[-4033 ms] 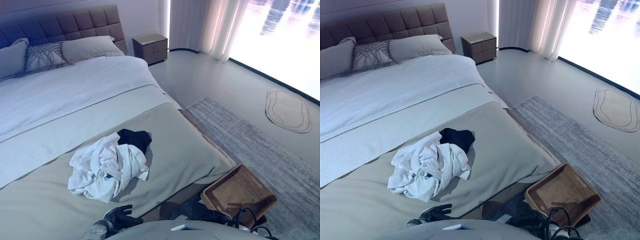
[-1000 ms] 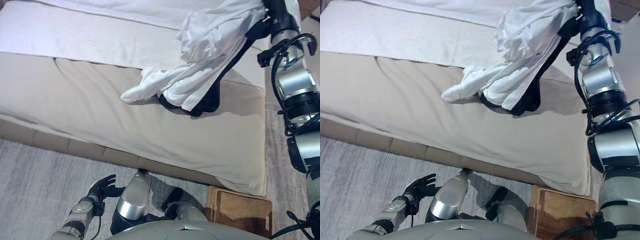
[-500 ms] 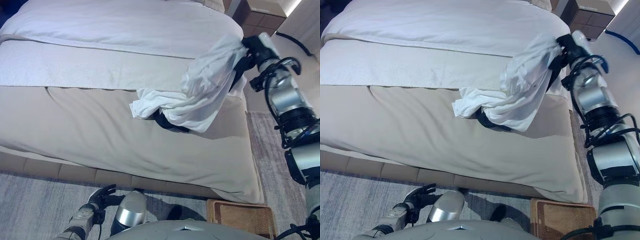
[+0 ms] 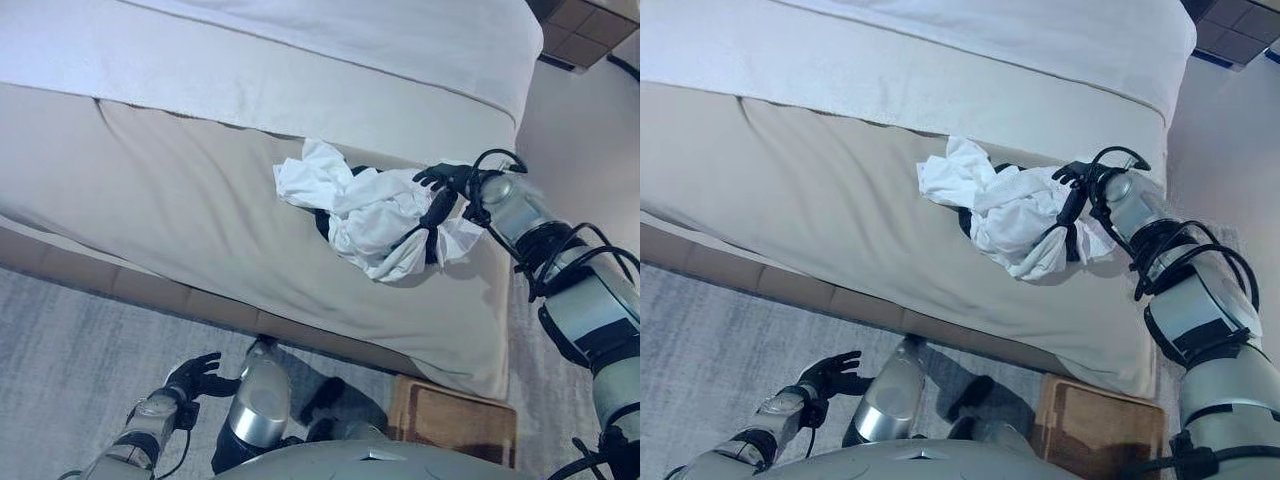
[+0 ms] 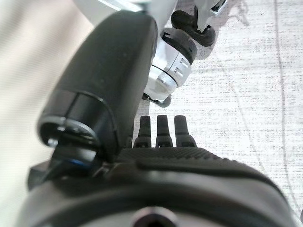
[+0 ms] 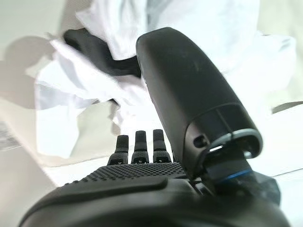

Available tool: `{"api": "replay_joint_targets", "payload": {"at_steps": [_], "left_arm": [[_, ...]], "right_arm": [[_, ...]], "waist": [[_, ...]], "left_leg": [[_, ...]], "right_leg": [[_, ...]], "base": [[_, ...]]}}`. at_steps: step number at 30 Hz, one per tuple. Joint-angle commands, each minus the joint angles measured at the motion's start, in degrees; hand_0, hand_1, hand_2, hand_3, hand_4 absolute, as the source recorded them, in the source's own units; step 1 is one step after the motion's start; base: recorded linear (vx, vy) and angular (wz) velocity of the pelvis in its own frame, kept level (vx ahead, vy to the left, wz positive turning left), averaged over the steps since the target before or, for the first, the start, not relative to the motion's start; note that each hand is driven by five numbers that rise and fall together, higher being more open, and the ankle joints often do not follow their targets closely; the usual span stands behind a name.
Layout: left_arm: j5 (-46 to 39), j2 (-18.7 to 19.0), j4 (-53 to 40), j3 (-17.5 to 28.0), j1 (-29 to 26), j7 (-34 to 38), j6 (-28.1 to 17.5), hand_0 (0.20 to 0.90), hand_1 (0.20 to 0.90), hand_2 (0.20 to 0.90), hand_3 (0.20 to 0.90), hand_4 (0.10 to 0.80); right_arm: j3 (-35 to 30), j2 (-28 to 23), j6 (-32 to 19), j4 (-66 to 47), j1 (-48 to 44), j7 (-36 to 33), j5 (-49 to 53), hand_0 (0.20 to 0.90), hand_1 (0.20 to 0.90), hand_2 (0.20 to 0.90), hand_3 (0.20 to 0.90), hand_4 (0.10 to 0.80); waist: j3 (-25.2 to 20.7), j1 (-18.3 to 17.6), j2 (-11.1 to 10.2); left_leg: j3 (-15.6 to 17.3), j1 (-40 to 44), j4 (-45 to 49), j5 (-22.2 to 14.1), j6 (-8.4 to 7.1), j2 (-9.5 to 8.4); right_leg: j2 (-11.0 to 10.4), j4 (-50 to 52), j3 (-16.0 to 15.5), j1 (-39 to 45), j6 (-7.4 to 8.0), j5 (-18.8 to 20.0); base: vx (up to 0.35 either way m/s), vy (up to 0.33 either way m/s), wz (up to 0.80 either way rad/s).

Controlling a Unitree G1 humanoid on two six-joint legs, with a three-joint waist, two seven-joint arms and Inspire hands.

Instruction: Pick up the clothes from the bed and place them into the basket

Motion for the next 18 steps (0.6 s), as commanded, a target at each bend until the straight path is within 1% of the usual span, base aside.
{"api": "replay_joint_targets", "payload": {"at_steps": [1, 5, 6, 7, 8, 10, 12, 18], "left_arm": [[-0.91, 0.72, -0.85, -0.6, 1.91, -0.38, -1.39, 0.9, 0.9, 0.9, 0.9, 0.8], [-2.06, 0.22, -0.75, -0.43, 2.3, -0.08, -1.92, 0.9, 0.9, 0.9, 0.9, 0.8], [-2.23, -0.04, -0.56, -0.42, 2.3, -0.12, -2.1, 0.9, 0.9, 0.9, 0.9, 0.8], [-2.2, -0.34, -0.38, -0.32, 2.3, -0.26, -2.33, 0.9, 0.9, 0.9, 0.9, 0.8], [-2.2, -0.33, -0.38, -0.32, 2.3, -0.26, -2.33, 0.9, 0.9, 0.9, 0.9, 0.8], [-2.78, -1.04, -0.29, -0.62, 2.12, -0.18, -2.61, 0.9, 0.9, 0.9, 0.9, 0.8], [-2.96, -1.29, -0.4, -0.84, 1.93, -0.18, -2.49, 0.9, 0.9, 0.9, 0.9, 0.8], [-4.14, -1.2, -0.23, -1.56, 0.52, -0.04, -2.73, 0.9, 0.9, 0.9, 0.9, 0.8]], "right_arm": [[-3.2, -7.47, -0.69, -4.98, -10.54, -7.33, 5.38, 0.9, 0.9, 0.9, 0.9, 0.8], [-7.29, -7.81, -4.0, -9.62, -10.79, -15.66, 10.66, 0.9, 0.9, 0.9, 0.9, 0.8], [-9.25, -7.38, -5.03, -11.09, -10.57, -18.43, 10.44, 0.9, 0.9, 0.9, 0.9, 0.8], [-10.39, -7.02, -5.2, -11.88, -10.6, -19.45, 9.8, 0.9, 0.9, 0.9, 0.9, 0.8], [-10.42, -7.02, -5.19, -11.9, -10.57, -19.46, 9.79, 0.9, 0.9, 0.9, 0.9, 0.8], [-11.51, -5.99, -6.27, -12.8, -10.15, -20.82, 8.99, 0.9, 0.9, 0.9, 0.9, 0.8], [-11.65, -5.39, -6.15, -13.0, -9.68, -20.58, 8.37, 0.9, 0.9, 0.9, 0.9, 0.8], [-8.2, -2.87, -4.82, -10.19, -11.02, -19.43, 6.6, 0.9, 0.9, 0.9, 0.9, 0.8]], "waist": [[-1.42, -1.22, 0.68], [-1.43, -2.2, 0.98], [-1.51, -2.48, 1.2], [-1.57, -2.63, 1.49], [-1.57, -2.62, 1.48], [-1.4, -2.71, 2.27], [-1.13, -2.67, 2.66], [0.52, -1.59, 3.12]], "left_leg": [[4.09, 3.57, -4.37, -2.12, 4.97, -1.66], [4.97, 4.26, -4.47, -2.53, 5.11, -1.59], [5.15, 4.46, -4.43, -2.72, 5.19, -1.62], [5.28, 4.54, -4.39, -2.85, 5.26, -1.67], [5.28, 4.54, -4.39, -2.85, 5.26, -1.67], [5.26, 4.61, -4.29, -3.07, 5.5, -1.93], [5.15, 4.5, -4.16, -3.2, 5.55, -1.99], [4.35, 2.87, -3.8, -2.98, 5.67, -2.36]], "right_leg": [[-0.65, 4.55, 1.4, 1.11, -0.27, -0.37], [-0.98, 4.96, 2.23, 1.04, 0.11, -0.3], [-1.12, 5.21, 2.48, 1.04, 0.22, -0.41], [-1.32, 5.49, 2.55, 0.92, 0.34, -0.52], [-1.32, 5.5, 2.55, 0.92, 0.34, -0.52], [-1.84, 5.97, 2.57, 0.61, 0.66, -0.59], [-2.15, 6.37, 2.48, 0.25, 0.8, -0.69], [-2.57, 7.22, 1.82, -1.11, 0.96, -0.88]], "base": [[0.021, 0.076, -0.03], [0.023, 0.074, -0.08], [0.028, 0.087, -0.13], [0.021, 0.068, -0.11], [0.011, 0.091, -0.07], [0.011, 0.094, -0.02], [0.006, 0.067, 0.01], [-0.018, 0.027, 0.04]]}}
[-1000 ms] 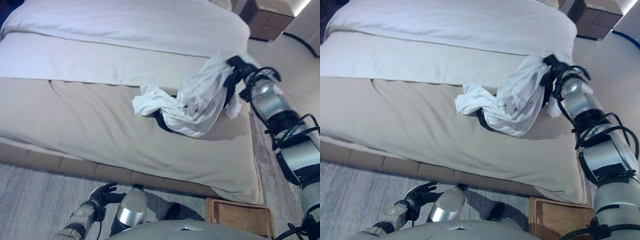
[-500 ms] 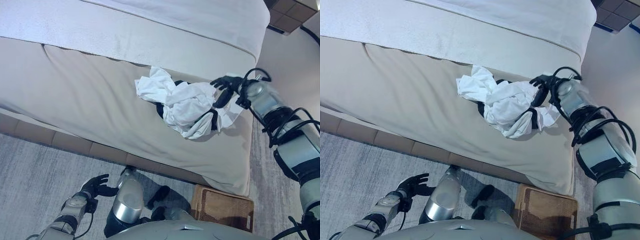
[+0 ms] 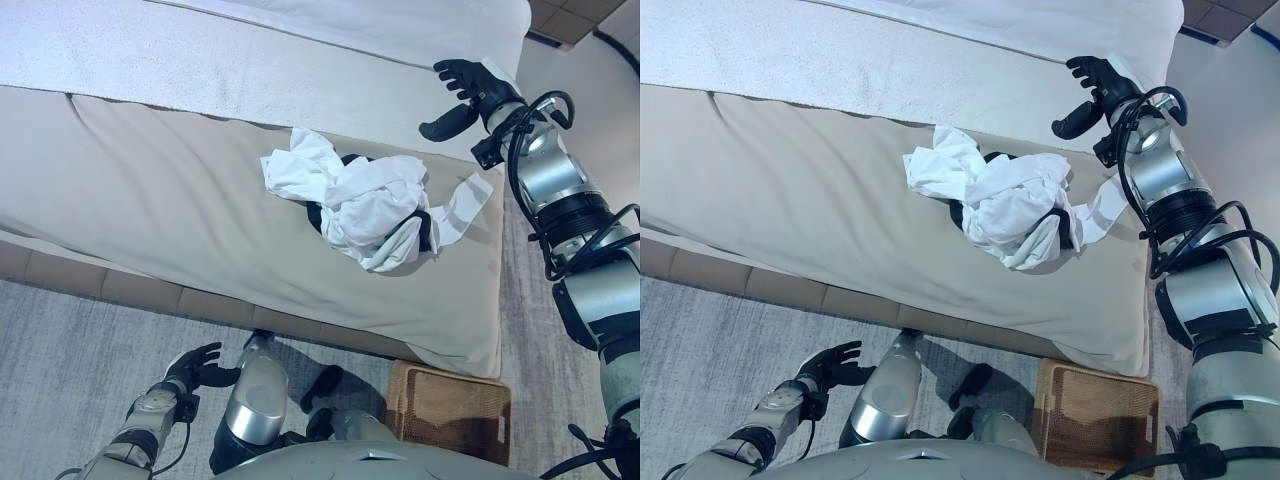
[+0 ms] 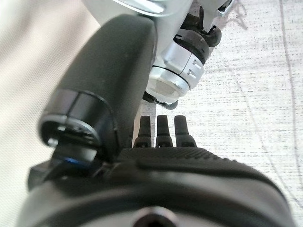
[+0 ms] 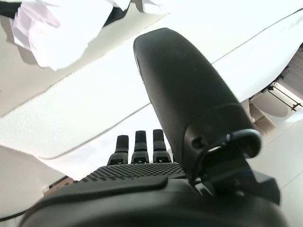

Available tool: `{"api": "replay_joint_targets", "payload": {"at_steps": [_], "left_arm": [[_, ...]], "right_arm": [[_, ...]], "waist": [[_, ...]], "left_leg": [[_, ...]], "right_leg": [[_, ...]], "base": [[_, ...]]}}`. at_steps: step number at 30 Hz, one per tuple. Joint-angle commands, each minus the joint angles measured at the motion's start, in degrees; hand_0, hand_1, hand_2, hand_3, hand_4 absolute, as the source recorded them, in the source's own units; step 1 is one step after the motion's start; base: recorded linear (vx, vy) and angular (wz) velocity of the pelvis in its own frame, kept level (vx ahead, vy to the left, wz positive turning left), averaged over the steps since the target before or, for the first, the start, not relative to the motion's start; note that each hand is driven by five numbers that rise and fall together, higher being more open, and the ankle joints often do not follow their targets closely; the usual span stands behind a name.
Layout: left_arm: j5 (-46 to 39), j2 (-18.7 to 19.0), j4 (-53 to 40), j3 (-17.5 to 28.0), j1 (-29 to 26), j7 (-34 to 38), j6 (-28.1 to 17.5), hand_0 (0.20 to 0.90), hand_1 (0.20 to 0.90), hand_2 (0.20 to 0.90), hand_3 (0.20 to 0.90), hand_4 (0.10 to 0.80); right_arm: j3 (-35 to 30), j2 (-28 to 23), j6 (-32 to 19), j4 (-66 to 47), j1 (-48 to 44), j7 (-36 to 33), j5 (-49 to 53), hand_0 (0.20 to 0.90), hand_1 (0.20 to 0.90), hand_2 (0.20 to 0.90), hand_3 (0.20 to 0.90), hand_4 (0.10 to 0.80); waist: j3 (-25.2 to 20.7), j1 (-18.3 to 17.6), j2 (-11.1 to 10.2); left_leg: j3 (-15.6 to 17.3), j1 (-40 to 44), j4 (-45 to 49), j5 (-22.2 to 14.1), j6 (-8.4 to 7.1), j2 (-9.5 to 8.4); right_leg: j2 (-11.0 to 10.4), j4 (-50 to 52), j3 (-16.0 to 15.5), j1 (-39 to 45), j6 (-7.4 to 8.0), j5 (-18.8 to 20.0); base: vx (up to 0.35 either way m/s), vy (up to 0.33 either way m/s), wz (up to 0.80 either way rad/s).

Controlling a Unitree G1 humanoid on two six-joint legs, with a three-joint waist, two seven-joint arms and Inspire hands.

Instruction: Pick up the clothes from the bed and place them into the basket

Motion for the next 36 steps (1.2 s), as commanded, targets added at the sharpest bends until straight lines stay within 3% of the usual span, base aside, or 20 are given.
{"api": "replay_joint_targets", "payload": {"at_steps": [1, 9, 21, 22, 23, 26, 31, 36], "left_arm": [[-2.03, -0.19, 0.44, -1.78, 0.27, -0.02, -1.48, 0.9, 0.9, 0.9, 0.9, 0.8], [-3.87, -0.46, -0.32, -2.27, -1.26, -0.08, -2.5, 0.9, 0.9, 0.9, 0.9, 0.8], [-5.31, -1.08, -0.17, -2.46, -1.5, -0.77, -4.94, 0.9, 0.9, 0.9, 0.9, 0.8], [-5.3, -1.13, -0.32, -2.45, -1.4, -0.8, -5.04, 0.9, 0.9, 0.9, 0.9, 0.8], [-5.21, -1.08, -0.63, -2.37, -1.41, -0.91, -4.92, 0.9, 0.9, 0.9, 0.9, 0.8], [-5.16, -0.83, -1.0, -2.35, -1.51, -1.05, -4.69, 0.9, 0.9, 0.9, 0.9, 0.8], [-4.76, 0.52, -2.3, -1.66, -0.85, -1.05, -4.35, 0.9, 0.9, 0.9, 0.9, 0.8], [-3.78, 2.04, -3.17, -0.56, 0.39, -0.72, -3.3, 0.9, 0.9, 0.9, 0.9, 0.8]], "right_arm": [[3.91, -2.16, -1.86, 0.13, -8.62, -1.74, -2.26, 0.9, 0.9, 0.9, 0.9, 0.8], [7.19, 2.21, -3.01, 9.12, -13.43, -3.75, -2.77, 0.9, 0.9, 0.9, 0.9, 0.8], [8.88, 6.1, -0.33, 17.9, -15.82, -2.69, -7.26, 0.9, 0.9, 0.9, 0.9, 0.8], [8.97, 6.14, -0.22, 18.12, -15.78, -2.31, -7.52, 0.754, 0.754, 0.754, 0.73, 0.63], [9.09, 6.17, 0.49, 18.22, -15.79, -1.41, -7.63, 0.571, 0.571, 0.571, 0.516, 0.416], [9.65, 5.98, 0.83, 18.11, -16.02, 0.58, -8.69, 0.312, 0.312, 0.312, 0.214, 0.114], [10.51, 3.8, 2.68, 14.86, -15.82, 7.82, -4.85, 0.3, 0.3, 0.3, 0.2, 0.1], [9.12, 0.6, 0.06, 10.3, -14.88, 9.82, 0.69, 0.3, 0.3, 0.3, 0.2, 0.1]], "waist": [[-1.85, -0.02, 1.06], [1.7, 3.18, 1.79], [4.9, 5.89, 3.55], [5.02, 5.91, 3.65], [5.1, 5.94, 3.72], [5.23, 5.8, 3.73], [5.22, 4.93, 2.56], [4.11, 3.72, 0.91]], "left_leg": [[2.99, 1.05, -3.0, -2.93, 5.68, -2.36], [0.91, -1.88, -2.49, -3.3, 5.23, -2.64], [-0.18, -5.22, -2.67, -1.28, 5.19, -3.38], [-0.14, -5.26, -2.64, -1.24, 5.2, -3.45], [0.01, -5.32, -2.66, -1.17, 5.18, -3.45], [0.38, -5.27, -2.76, -1.05, 5.12, -3.29], [1.33, -4.31, -3.33, -1.01, 4.99, -2.43], [2.59, -2.52, -3.69, -1.74, 4.87, -1.56]], "right_leg": [[-2.38, 7.4, 0.59, -2.15, 0.96, -1.24], [-2.43, 9.03, -0.67, -4.25, 1.0, -2.76], [-3.22, 9.69, -4.03, -6.61, 1.19, -2.3], [-3.28, 9.77, -4.11, -6.67, 1.19, -2.29], [-3.39, 9.79, -4.29, -6.69, 1.22, -2.23], [-3.57, 9.92, -4.37, -6.86, 1.35, -2.01], [-3.26, 9.7, -3.72, -6.55, 1.72, -1.72], [-2.7, 9.53, -2.6, -5.59, 2.03, -1.59]], "base": [[-0.038, 0.022, 0.14], [-0.002, 0.004, 0.12], [-0.005, 0.032, 0.15], [0.02, 0.024, 0.05], [0.0, 0.0, 0.0], [0.0, 0.0, 0.0], [0.011, -0.023, -0.01], [0.041, -0.063, -0.08]]}}
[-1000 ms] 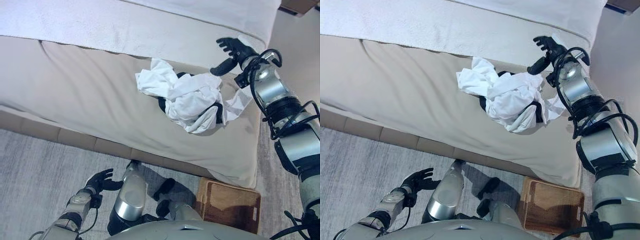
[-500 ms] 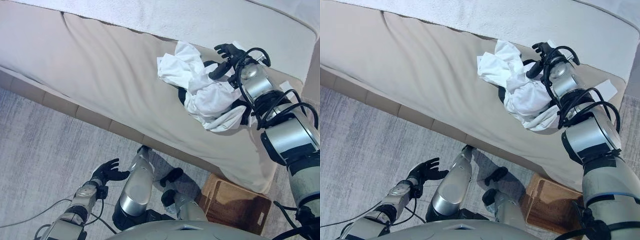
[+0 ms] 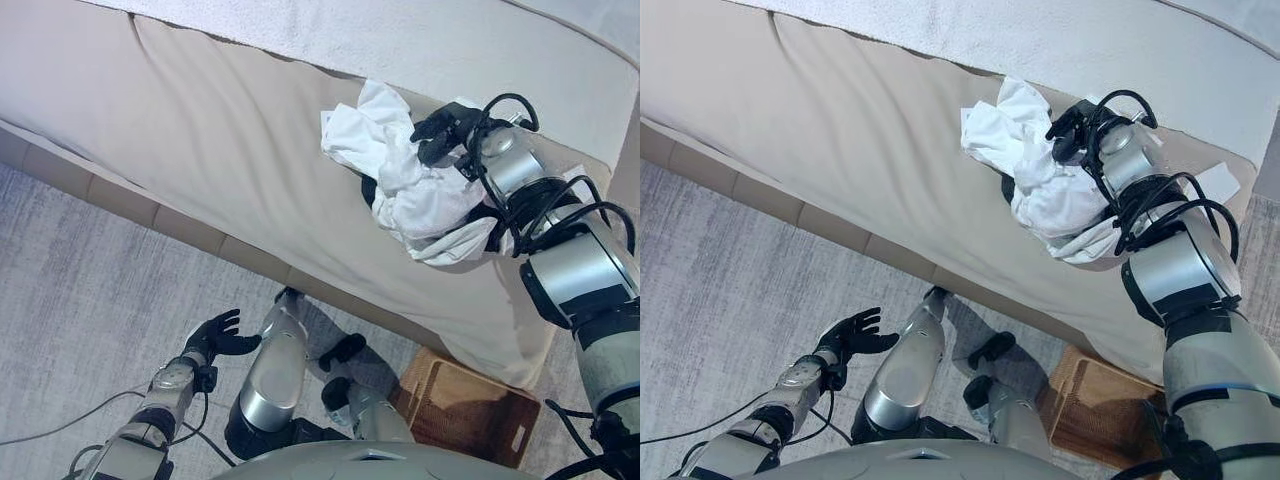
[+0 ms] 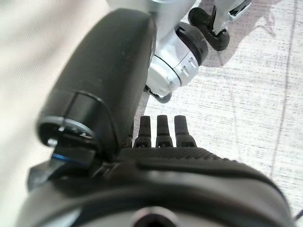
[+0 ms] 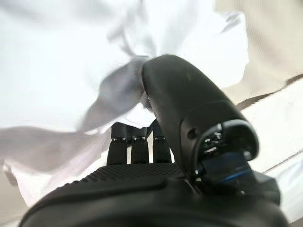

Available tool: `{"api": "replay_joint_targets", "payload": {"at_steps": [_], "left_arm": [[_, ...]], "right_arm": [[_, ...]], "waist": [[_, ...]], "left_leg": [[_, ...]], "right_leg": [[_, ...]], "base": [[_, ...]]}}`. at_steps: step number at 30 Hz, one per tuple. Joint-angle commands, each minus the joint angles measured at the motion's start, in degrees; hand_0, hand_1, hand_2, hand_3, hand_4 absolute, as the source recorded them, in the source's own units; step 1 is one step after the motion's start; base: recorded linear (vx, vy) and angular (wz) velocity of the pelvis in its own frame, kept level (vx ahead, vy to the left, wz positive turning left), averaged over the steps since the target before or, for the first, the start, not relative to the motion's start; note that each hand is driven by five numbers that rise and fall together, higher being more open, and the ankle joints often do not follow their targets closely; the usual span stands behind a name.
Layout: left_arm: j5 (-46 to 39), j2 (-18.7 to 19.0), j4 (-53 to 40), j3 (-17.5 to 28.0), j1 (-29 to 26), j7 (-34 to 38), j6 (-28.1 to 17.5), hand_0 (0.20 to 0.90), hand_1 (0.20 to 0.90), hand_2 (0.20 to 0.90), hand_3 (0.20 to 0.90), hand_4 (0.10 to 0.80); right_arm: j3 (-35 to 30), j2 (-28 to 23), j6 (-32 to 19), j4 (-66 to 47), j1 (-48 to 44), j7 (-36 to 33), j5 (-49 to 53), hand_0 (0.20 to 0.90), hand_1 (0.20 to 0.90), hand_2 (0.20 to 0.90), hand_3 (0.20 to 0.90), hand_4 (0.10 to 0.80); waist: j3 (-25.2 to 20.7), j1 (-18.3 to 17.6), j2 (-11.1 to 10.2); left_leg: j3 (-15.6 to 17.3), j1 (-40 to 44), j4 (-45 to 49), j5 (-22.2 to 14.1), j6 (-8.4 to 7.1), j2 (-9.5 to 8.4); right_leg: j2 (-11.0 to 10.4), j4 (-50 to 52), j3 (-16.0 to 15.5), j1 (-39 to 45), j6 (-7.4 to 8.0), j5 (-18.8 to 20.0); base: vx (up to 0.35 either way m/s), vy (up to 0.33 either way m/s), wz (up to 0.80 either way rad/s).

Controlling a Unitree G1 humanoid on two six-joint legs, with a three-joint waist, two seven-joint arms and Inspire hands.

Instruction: Pick up the clothes from the bed and place them into the basket

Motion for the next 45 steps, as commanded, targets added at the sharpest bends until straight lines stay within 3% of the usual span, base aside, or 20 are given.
{"api": "replay_joint_targets", "payload": {"at_steps": [1, 9, 12, 17, 26, 37, 45], "left_arm": [[0.57, 3.48, -0.66, 0.08, 5.03, -0.31, 0.19, 0.9, 0.9, 0.9, 0.9, 0.8], [1.26, 3.82, -0.05, 0.39, 6.34, 0.79, 1.67, 0.9, 0.9, 0.9, 0.9, 0.8], [2.0, 3.39, 0.48, 0.41, 6.88, 1.39, 2.44, 0.9, 0.9, 0.9, 0.9, 0.8], [4.03, 2.56, 1.99, 0.52, 7.98, 1.65, 2.9, 0.9, 0.9, 0.9, 0.9, 0.8], [6.62, 1.18, 6.67, 0.76, 9.81, 1.85, 3.45, 0.9, 0.9, 0.9, 0.9, 0.8], [8.06, 0.9, 7.9, -0.67, 9.85, 0.39, 6.45, 0.9, 0.9, 0.9, 0.9, 0.8], [10.06, 1.11, 6.04, -1.86, 8.47, -0.48, 8.61, 0.9, 0.9, 0.9, 0.9, 0.8]], "right_arm": [[3.34, -6.51, -3.78, -7.37, -6.57, -0.85, 2.94, 0.3, 0.3, 0.3, 0.2, 0.1], [2.94, -10.36, -4.85, -12.3, -5.19, -3.95, 0.24, 0.3, 0.3, 0.3, 0.2, 0.1], [1.09, -12.17, -6.58, -15.43, -5.59, -14.22, -0.65, 0.3, 0.3, 0.3, 0.2, 0.1], [-4.09, -15.6, -9.08, -20.62, -6.18, -24.84, 2.06, 0.3, 0.3, 0.3, 0.2, 0.1], [-8.5, -23.42, -10.01, -25.01, -7.8, -38.63, 6.3, 0.3, 0.3, 0.3, 0.2, 0.1], [0.44, -34.84, -11.45, -17.0, -18.9, -43.4, 10.98, 0.3, 0.3, 0.3, 0.2, 0.1], [4.63, -39.97, -10.72, -14.6, -22.43, -41.08, 13.28, 0.3, 0.3, 0.3, 0.2, 0.1]], "waist": [[-1.64, -1.87, -1.21], [-5.63, -4.91, -2.08], [-8.47, -6.64, -2.38], [-12.45, -8.71, -2.28], [-19.53, -12.7, -1.22], [-24.03, -17.8, -0.48], [-24.98, -21.42, -0.07]], "left_leg": [[7.71, 5.16, -4.06, -3.56, 5.7, -0.99], [9.46, 8.28, -4.46, -3.66, 6.17, -0.64], [10.2, 10.81, -4.62, -4.5, 6.55, -0.67], [10.96, 14.42, -4.83, -5.59, 7.13, -0.96], [13.78, 18.69, -4.95, -7.36, 7.39, -1.14], [17.74, 21.33, -4.95, -8.78, 6.89, -0.68], [20.86, 21.92, -4.95, -9.35, 6.71, 0.16]], "right_leg": [[-2.87, 9.19, 2.99, -0.38, 2.08, -1.54], [-2.73, 8.47, 4.18, 1.51, 2.19, -0.35], [-2.66, 8.66, 5.54, 3.08, 2.36, 0.02], [-2.62, 8.95, 7.24, 5.5, 2.71, 0.38], [-2.07, 6.39, 10.46, 8.92, 2.35, 0.06], [-1.05, 4.58, 14.31, 9.55, 1.32, -0.23], [-0.5, 4.44, 17.48, 8.57, 0.89, -0.47]], "base": [[0.034, -0.041, -0.15], [-0.015, -0.018, -0.13], [0.034, -0.047, -0.16], [0.064, -0.038, -0.17], [0.009, -0.028, -0.12], [-0.04, -0.022, -0.22], [-0.035, -0.036, -0.25]]}}
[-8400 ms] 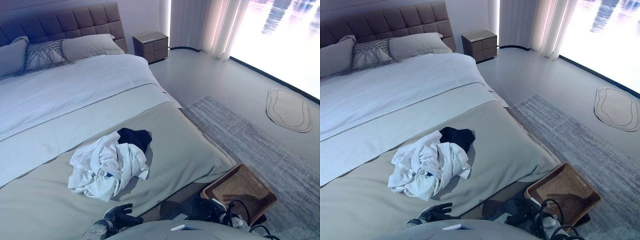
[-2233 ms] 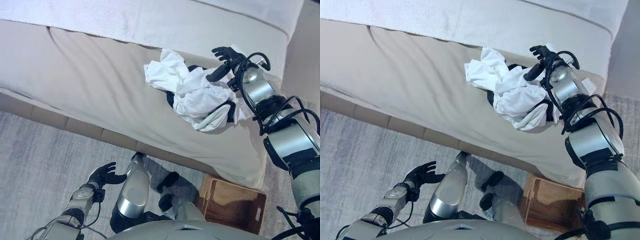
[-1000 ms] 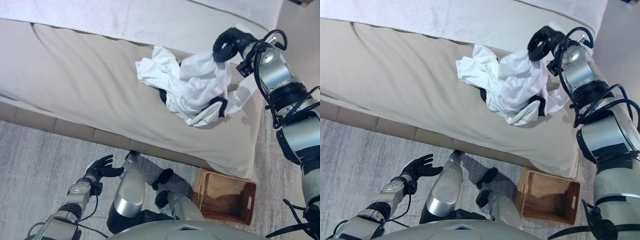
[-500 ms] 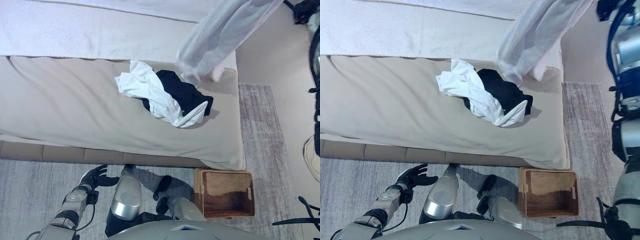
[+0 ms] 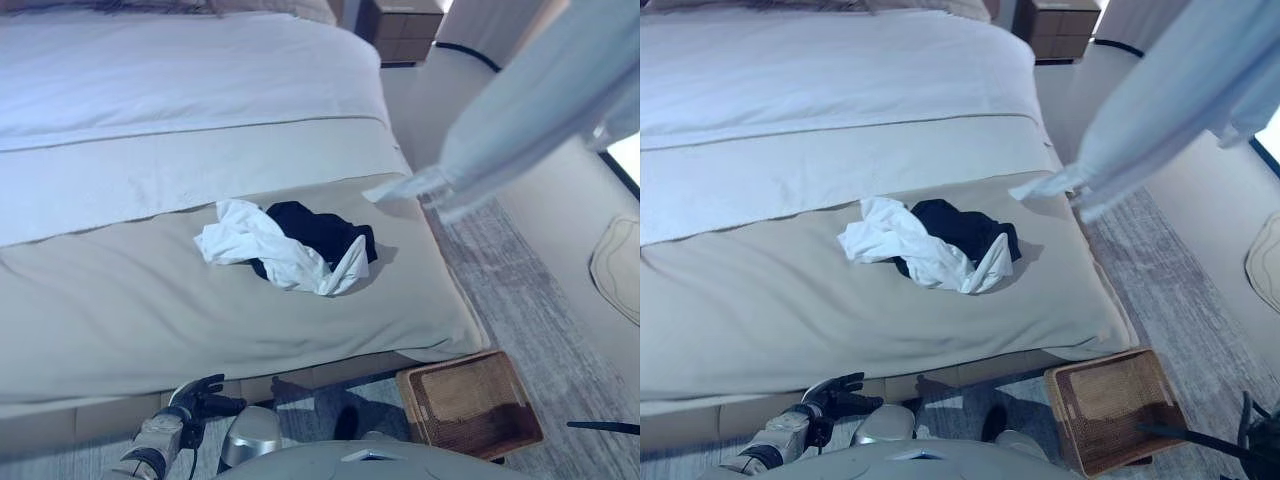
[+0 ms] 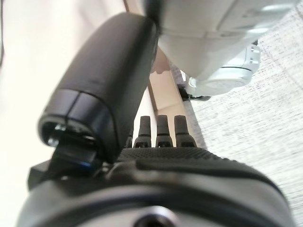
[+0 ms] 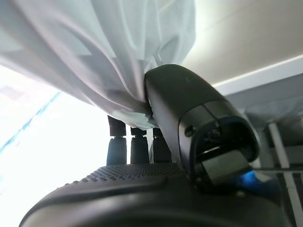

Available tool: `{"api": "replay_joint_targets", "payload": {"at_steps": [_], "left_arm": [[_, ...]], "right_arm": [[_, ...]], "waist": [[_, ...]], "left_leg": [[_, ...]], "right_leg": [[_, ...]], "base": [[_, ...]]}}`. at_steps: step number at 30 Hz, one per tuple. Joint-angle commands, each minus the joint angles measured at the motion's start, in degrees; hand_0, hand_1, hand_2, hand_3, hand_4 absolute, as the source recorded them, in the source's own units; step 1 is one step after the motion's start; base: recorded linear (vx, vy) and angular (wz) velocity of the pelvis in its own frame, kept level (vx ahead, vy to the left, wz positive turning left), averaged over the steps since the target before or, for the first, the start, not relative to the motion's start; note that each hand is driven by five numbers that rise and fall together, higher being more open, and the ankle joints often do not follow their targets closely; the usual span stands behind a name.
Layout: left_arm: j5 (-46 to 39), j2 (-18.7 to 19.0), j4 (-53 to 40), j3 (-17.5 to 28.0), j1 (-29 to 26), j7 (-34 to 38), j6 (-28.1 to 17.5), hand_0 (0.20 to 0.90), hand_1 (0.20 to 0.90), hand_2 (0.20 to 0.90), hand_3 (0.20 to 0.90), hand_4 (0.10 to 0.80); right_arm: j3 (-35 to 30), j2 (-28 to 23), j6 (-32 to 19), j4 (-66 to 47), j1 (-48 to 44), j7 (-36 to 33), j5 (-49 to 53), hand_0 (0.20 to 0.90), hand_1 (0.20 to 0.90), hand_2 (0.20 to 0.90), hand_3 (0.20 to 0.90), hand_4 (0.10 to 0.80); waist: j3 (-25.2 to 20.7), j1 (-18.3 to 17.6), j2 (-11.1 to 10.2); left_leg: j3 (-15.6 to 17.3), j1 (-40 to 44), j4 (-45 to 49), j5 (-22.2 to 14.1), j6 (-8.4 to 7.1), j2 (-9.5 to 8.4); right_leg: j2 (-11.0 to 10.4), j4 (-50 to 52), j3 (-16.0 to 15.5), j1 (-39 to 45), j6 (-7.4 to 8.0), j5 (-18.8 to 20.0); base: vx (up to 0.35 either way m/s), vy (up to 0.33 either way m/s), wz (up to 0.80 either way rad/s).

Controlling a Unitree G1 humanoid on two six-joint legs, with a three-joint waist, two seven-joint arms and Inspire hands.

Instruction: Pick up the clothes from the bed and place them into the basket

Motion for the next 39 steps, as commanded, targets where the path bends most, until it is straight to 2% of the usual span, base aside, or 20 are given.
{"api": "replay_joint_targets", "payload": {"at_steps": [1, 9, 15, 21, 26, 31, 37, 38, 39], "left_arm": [[2.88, 2.79, 1.35, -3.59, 0.99, -0.94, 0.32, 0.9, 0.9, 0.9, 0.9, 0.8], [3.21, 2.54, 1.03, -4.67, -0.84, -1.13, 1.92, 0.9, 0.9, 0.9, 0.9, 0.8], [4.73, 2.14, -0.32, -5.67, -1.67, -2.29, 1.83, 0.9, 0.9, 0.9, 0.9, 0.8], [7.11, 1.51, -1.38, -6.18, -2.17, -3.52, 1.79, 0.9, 0.9, 0.9, 0.9, 0.8], [5.21, 0.74, -2.5, -6.71, -4.16, -2.91, 1.27, 0.9, 0.9, 0.9, 0.9, 0.8], [4.91, -0.64, -2.97, -5.68, -5.32, -2.27, 0.44, 0.9, 0.9, 0.9, 0.9, 0.8], [5.75, -1.29, -2.67, -4.72, -4.52, -1.92, -0.69, 0.9, 0.9, 0.9, 0.9, 0.8], [5.55, -1.21, -2.8, -4.55, -4.87, -1.83, -0.9, 0.9, 0.9, 0.9, 0.9, 0.8], [5.38, -1.19, -3.09, -4.58, -5.18, -1.65, -0.83, 0.9, 0.9, 0.9, 0.9, 0.8]], "right_arm": [[4.49, -6.32, -4.87, -2.58, -10.73, -1.81, 0.05, 0.3, 0.3, 0.3, 0.2, 0.1], [2.74, -7.36, -4.85, -7.52, -5.3, 4.55, -3.07, 0.3, 0.3, 0.3, 0.2, 0.1], [-3.45, -7.2, -2.64, -11.49, 4.49, 9.92, -6.24, 0.3, 0.3, 0.3, 0.2, 0.1], [-15.75, -3.36, -0.11, -17.26, 23.2, 14.51, -9.86, 0.3, 0.3, 0.3, 0.2, 0.1], [-24.59, 3.21, 2.73, -20.29, 38.41, 16.03, -13.87, 0.3, 0.3, 0.3, 0.2, 0.1], [-27.35, 8.23, 3.56, -20.0, 44.28, 16.69, -15.79, 0.3, 0.3, 0.3, 0.2, 0.1], [-27.63, 12.74, 5.26, -18.68, 49.65, 18.41, -19.17, 0.3, 0.3, 0.3, 0.2, 0.1], [-27.13, 13.88, 6.57, -18.0, 50.21, 18.15, -20.17, 0.328, 0.328, 0.328, 0.233, 0.133], [-26.66, 14.44, 7.2, -17.42, 50.18, 18.08, -20.85, 0.592, 0.592, 0.592, 0.54, 0.44]], "waist": [[-7.65, -1.05, -1.22], [-7.88, -5.21, 0.32], [-7.2, -7.36, 1.35], [-5.95, -9.79, 2.91], [-3.51, -11.86, 4.68], [-0.72, -13.02, 6.1], [0.52, -13.17, 6.63], [1.19, -13.08, 6.85], [1.62, -13.02, 6.97]], "left_leg": [[4.81, 3.32, 0.02, -7.34, 3.43, -0.74], [7.94, 4.37, 0.02, -7.85, 3.18, -0.16], [10.33, 4.8, 0.02, -8.03, 3.07, 0.51], [11.81, 5.32, 0.02, -8.17, 3.11, 1.02], [12.85, 3.92, 0.03, -7.5, 2.93, 1.79], [13.17, 2.46, 0.02, -6.96, 2.44, 1.99], [13.28, 1.67, 0.02, -6.48, 1.86, 2.14], [13.19, 1.01, 0.02, -6.23, 1.75, 2.15], [13.12, 0.56, 0.02, -6.06, 1.68, 2.16]], "right_leg": [[1.39, 4.85, 1.96, -0.54, 0.44, -1.75], [1.99, 4.03, 5.57, -0.75, -0.14, -1.68], [2.29, 3.99, 6.94, -1.36, -0.35, -1.64], [2.51, 4.05, 8.75, -1.86, -0.48, -1.62], [2.77, 4.57, 10.57, -4.69, -0.64, -1.19], [2.91, 4.13, 11.34, -6.23, -0.86, -0.47], [2.85, 3.61, 11.24, -6.88, -0.91, -0.1], [2.85, 3.65, 11.14, -7.57, -1.0, -0.01], [2.88, 3.69, 11.13, -8.06, -1.04, 0.07]], "base": [[-0.042, -0.042, -0.31], [-0.023, -0.044, -0.32], [-0.044, -0.063, -0.28], [-0.02, -0.074, -0.16], [-0.112, -0.071, -0.18], [-0.122, -0.031, -0.21], [-0.02, -0.048, -0.08], [-0.096, -0.067, -0.1], [-0.098, -0.053, -0.04]]}}
